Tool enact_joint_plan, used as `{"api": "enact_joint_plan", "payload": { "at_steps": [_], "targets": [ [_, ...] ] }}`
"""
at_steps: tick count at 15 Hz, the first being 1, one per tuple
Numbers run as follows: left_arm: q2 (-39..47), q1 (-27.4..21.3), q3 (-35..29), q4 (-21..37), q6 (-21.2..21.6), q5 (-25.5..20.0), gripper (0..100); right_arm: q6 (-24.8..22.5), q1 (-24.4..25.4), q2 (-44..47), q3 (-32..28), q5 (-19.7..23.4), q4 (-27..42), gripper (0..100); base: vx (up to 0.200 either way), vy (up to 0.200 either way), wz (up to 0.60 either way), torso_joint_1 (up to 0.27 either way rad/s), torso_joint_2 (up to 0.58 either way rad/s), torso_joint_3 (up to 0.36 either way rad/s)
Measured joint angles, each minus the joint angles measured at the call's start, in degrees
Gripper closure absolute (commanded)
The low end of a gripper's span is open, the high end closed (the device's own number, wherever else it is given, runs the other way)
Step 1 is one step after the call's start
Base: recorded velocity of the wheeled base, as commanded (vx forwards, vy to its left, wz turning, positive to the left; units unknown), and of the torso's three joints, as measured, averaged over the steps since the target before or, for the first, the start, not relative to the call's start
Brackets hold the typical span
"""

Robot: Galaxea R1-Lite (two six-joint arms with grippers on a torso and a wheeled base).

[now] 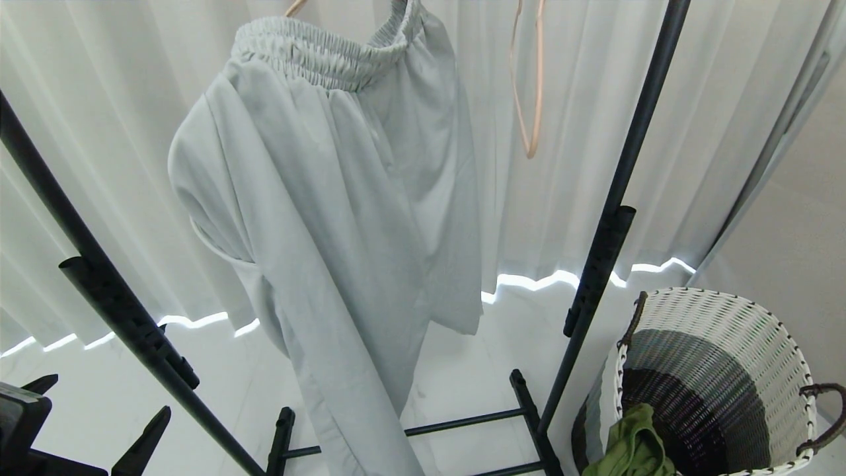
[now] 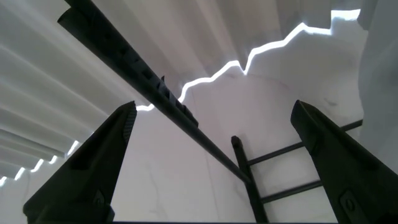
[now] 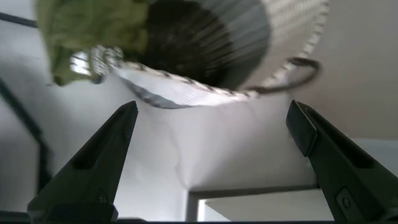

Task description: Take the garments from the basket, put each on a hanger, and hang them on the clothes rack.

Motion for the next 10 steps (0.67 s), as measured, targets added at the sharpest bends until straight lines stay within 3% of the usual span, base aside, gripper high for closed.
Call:
{"api": "enact_joint_plan", "payload": {
  "at_steps": [3,8,10],
  "targets": [
    [0.06,-1.18,0.02,0.38,0.02,0.02,0,1.30,-0.06,13.78,-0.30,3.96,-9.91,0,0.000,0.000,0.00,0.000,0.00,0.000],
    [0.17,-5.92,0.05,4.28,0.02,0.02,0,1.39,3.30,40.62,-0.21,7.44,-33.23,0,0.000,0.000,0.00,0.000,0.00,0.000],
    [0.28,-6.78,0.05,4.38,0.02,0.05,0,1.17,3.97,47.79,-0.83,7.85,-37.10,0,0.000,0.000,0.00,0.000,0.00,0.000]
  ]
}}
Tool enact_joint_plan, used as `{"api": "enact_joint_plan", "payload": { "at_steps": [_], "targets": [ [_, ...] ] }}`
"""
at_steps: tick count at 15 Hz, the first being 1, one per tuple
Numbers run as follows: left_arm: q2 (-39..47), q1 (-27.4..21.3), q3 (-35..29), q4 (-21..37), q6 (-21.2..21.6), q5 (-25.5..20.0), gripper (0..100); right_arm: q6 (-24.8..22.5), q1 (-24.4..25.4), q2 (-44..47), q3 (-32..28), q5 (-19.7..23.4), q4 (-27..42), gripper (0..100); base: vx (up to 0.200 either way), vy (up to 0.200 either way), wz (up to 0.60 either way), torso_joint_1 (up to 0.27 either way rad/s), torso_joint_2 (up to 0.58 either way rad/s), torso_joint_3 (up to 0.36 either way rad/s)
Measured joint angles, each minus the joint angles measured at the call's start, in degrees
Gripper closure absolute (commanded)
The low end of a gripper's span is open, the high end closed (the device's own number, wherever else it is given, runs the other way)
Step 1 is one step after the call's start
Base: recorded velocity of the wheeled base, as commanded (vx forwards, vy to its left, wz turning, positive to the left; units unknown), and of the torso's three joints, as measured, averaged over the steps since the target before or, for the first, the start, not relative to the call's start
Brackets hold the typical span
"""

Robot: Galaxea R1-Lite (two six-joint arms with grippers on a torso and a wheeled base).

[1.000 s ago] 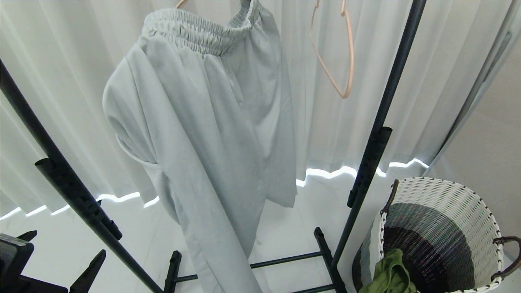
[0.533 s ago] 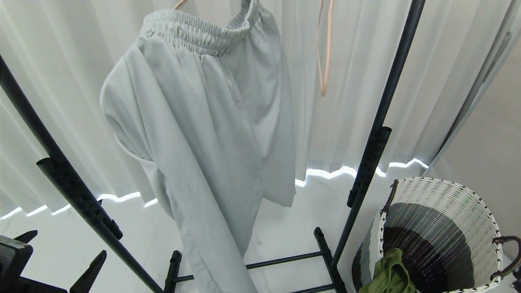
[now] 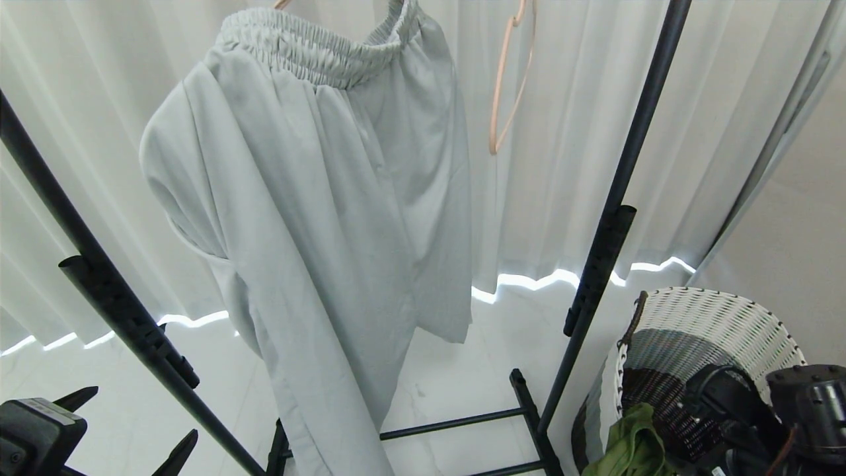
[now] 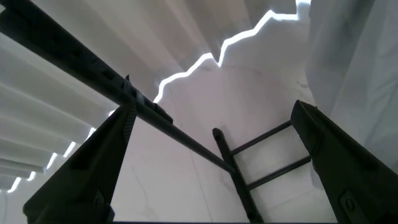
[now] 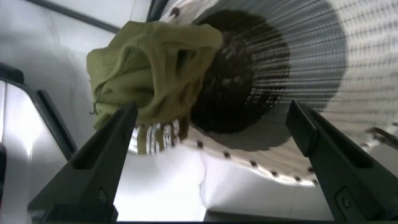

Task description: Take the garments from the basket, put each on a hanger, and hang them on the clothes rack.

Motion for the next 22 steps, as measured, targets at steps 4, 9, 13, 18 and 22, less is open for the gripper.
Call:
{"api": "enact_joint_plan", "payload": {
  "at_steps": [4,9,13,18,22],
  "targets": [
    [0.06,-0.28,0.00,0.72,0.00,-0.02,0,0.24,-0.39,7.31,-4.34,0.22,-0.78,0,0.000,0.000,0.00,0.000,0.00,0.000],
    [0.09,-0.32,0.00,0.74,0.02,0.02,0,0.17,-1.85,12.11,-6.70,0.09,-2.78,100,0.000,0.000,0.00,0.000,0.00,0.000],
    [0.11,-0.37,0.00,0.91,-0.06,-0.09,0,0.28,-2.71,12.28,-6.99,-0.09,-2.82,100,0.000,0.000,0.00,0.000,0.00,0.000],
    [-0.15,-0.37,0.00,3.84,2.07,0.17,0,-0.49,-2.86,7.36,-8.72,-6.28,-2.40,100,0.000,0.000,0.00,0.000,0.00,0.000],
    [-0.44,-0.15,0.00,3.95,2.29,1.10,0,-3.36,-2.67,0.23,-16.38,-7.58,5.16,100,-0.200,0.000,0.00,0.004,0.00,-0.001]
  ]
}}
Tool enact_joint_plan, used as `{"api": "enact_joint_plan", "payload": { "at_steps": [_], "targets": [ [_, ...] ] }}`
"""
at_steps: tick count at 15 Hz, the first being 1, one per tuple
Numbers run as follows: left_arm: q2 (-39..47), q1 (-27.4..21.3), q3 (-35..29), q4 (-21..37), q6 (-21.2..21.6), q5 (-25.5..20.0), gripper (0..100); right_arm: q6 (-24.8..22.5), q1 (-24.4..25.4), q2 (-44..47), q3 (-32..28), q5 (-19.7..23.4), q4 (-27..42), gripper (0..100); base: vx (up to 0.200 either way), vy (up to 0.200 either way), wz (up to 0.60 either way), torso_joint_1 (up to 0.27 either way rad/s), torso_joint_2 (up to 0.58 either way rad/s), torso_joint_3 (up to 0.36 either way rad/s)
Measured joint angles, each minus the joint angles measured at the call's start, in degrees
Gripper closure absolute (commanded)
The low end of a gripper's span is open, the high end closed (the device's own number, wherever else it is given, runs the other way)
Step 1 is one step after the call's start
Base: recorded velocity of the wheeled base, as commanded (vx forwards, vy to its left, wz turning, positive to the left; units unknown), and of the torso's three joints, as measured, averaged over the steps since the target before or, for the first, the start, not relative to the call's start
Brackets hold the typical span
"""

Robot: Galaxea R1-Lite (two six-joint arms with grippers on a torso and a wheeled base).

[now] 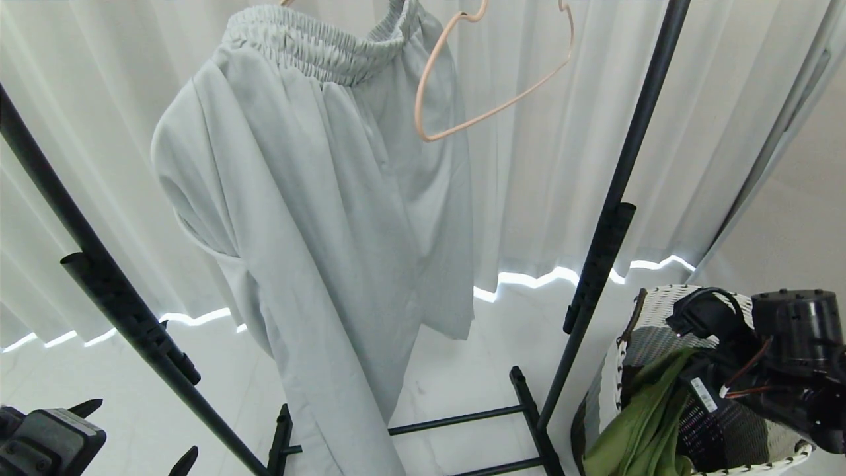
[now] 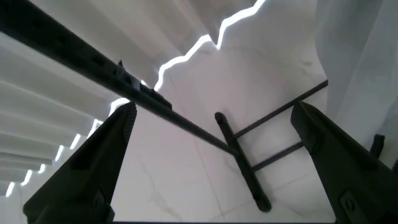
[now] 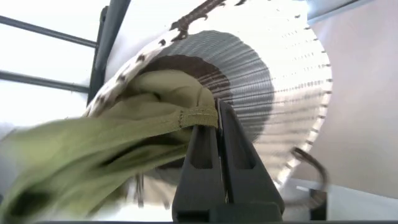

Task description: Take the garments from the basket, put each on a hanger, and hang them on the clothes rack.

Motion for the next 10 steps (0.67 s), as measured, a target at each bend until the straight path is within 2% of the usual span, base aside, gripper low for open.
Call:
{"api": "enact_joint_plan", "payload": {
  "at_steps": [3,5,10],
  "targets": [
    [-1.85,0.22,0.00,1.45,-0.16,0.05,0,-0.83,0.57,-7.42,-7.38,0.00,13.14,100,-0.200,0.000,0.00,-0.001,0.00,0.004],
    [-3.56,0.59,0.00,2.99,-0.46,0.18,0,-1.16,0.90,-12.06,-10.83,0.00,18.91,100,-0.200,0.000,0.00,-0.002,0.00,0.002],
    [-6.36,5.02,-0.02,3.19,-0.46,0.09,0,-3.12,1.51,-18.77,-12.53,0.00,20.27,100,-0.200,0.000,0.00,0.000,0.00,0.002]
  ]
}}
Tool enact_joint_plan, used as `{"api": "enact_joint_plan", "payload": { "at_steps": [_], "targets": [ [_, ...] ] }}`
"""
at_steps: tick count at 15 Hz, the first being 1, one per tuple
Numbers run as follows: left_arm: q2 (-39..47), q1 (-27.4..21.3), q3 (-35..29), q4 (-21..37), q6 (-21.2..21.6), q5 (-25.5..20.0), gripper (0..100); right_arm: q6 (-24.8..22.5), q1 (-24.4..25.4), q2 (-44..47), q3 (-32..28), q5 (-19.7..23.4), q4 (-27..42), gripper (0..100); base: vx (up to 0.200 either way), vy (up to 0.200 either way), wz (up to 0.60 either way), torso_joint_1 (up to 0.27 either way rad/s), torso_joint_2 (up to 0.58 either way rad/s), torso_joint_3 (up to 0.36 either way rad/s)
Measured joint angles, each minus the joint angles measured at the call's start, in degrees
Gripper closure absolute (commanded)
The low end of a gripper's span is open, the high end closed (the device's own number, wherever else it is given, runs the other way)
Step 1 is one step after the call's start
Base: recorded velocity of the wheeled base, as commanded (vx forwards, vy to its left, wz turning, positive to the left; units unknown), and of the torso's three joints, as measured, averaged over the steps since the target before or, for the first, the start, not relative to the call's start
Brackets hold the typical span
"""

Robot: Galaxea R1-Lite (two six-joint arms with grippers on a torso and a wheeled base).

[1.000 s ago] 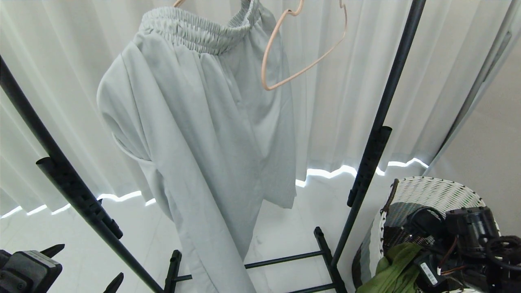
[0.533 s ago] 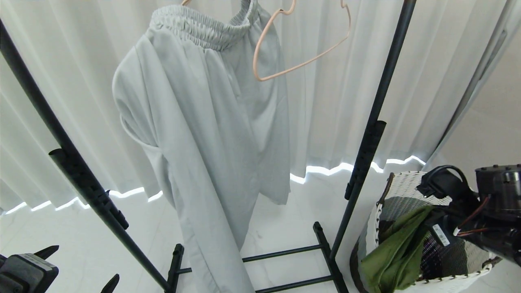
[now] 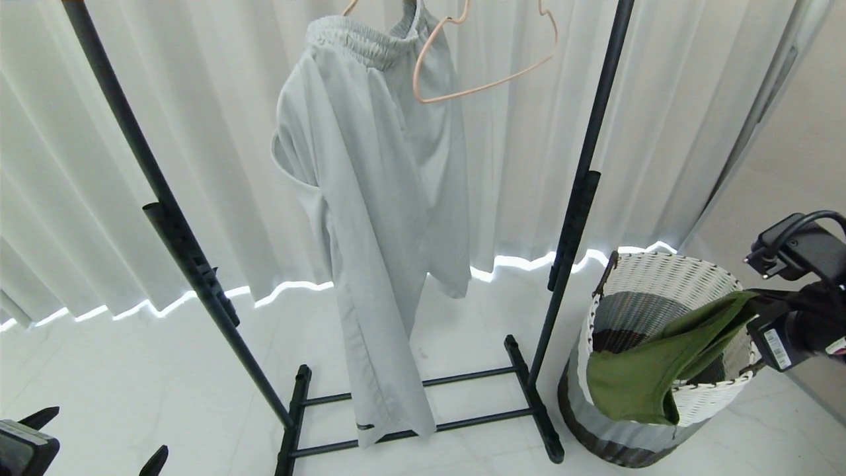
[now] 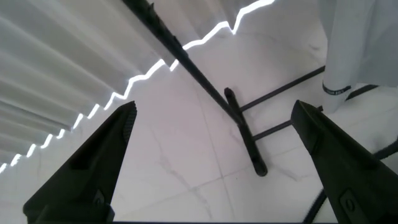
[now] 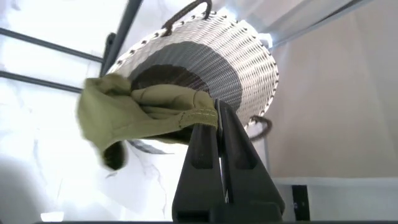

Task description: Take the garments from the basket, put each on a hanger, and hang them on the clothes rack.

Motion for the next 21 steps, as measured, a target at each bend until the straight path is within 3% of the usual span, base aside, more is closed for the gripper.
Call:
{"api": "enact_joint_plan", "payload": {
  "at_steps": [3,8,10,14,16,21],
  "targets": [
    [-1.11,0.40,0.00,0.35,0.06,-0.77,0,-0.02,1.45,-1.35,-0.34,0.00,-0.05,100,-0.067,0.000,0.00,0.001,0.00,-0.001],
    [-2.24,0.18,-0.20,0.69,0.50,-12.73,0,0.11,5.57,-1.17,-4.97,0.09,-0.07,100,0.000,0.000,0.00,0.000,0.00,0.000],
    [-0.95,-0.96,-2.62,0.72,0.41,-15.68,0,0.38,8.90,-0.83,-8.14,0.18,0.23,100,0.000,0.000,0.00,0.000,0.00,0.000],
    [6.52,-6.12,-11.41,0.72,-2.40,-16.16,0,2.38,15.71,0.62,-17.31,0.29,5.14,100,0.000,0.000,0.00,0.000,0.00,0.000],
    [11.24,-11.19,-17.16,0.77,-7.12,-14.69,0,2.57,16.76,1.60,-21.59,0.38,7.31,100,0.000,0.000,0.00,0.000,0.00,0.000],
    [24.60,-30.71,-33.02,0.68,-24.36,0.57,0,3.21,21.14,3.58,-26.97,0.44,7.81,100,0.000,0.000,0.00,0.000,0.00,0.000]
  ]
}}
